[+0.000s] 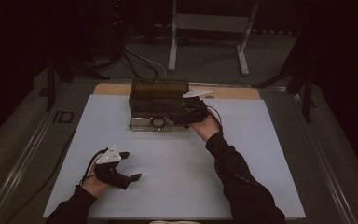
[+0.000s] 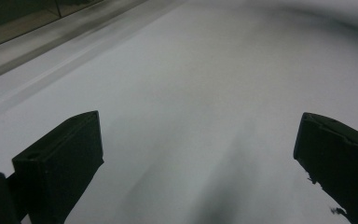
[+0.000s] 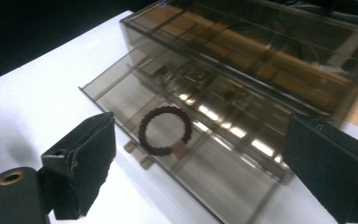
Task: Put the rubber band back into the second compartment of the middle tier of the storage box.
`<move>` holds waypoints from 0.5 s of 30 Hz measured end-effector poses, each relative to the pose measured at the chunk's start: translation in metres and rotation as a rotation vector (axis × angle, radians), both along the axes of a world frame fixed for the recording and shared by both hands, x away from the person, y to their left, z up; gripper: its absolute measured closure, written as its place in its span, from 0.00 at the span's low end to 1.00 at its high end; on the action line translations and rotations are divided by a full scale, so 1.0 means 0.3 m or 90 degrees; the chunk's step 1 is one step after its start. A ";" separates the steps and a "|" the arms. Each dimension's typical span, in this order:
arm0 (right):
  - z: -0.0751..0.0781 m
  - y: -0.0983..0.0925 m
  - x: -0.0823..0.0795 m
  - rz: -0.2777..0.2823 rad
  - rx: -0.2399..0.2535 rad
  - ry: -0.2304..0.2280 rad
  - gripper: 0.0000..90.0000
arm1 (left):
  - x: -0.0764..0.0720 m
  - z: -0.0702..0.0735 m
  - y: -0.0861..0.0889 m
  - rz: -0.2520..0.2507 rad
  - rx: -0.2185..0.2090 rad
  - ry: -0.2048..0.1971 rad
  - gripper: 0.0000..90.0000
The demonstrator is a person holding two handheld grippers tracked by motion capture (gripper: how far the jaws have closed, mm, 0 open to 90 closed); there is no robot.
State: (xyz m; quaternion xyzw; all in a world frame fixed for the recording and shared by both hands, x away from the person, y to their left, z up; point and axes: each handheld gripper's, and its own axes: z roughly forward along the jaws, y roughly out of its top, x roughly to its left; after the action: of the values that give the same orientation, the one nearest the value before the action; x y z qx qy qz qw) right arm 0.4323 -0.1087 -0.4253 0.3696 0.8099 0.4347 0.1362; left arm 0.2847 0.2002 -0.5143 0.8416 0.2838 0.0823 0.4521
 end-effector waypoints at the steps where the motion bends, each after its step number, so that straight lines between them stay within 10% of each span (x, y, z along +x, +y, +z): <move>1: 0.002 -0.011 -0.004 -0.006 -0.002 -0.006 0.10 | 0.000 0.000 0.001 0.001 -0.001 0.000 0.03; 15: 0.013 -0.160 -0.048 -0.047 -0.023 -0.030 0.09 | 0.000 0.001 0.001 0.004 -0.002 0.000 0.03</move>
State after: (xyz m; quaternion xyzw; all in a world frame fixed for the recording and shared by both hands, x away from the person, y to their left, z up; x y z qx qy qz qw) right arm 0.4180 -0.1568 -0.4214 0.3865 0.7999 0.4231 0.1781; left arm 0.2846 0.2004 -0.5139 0.8398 0.2865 0.0835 0.4536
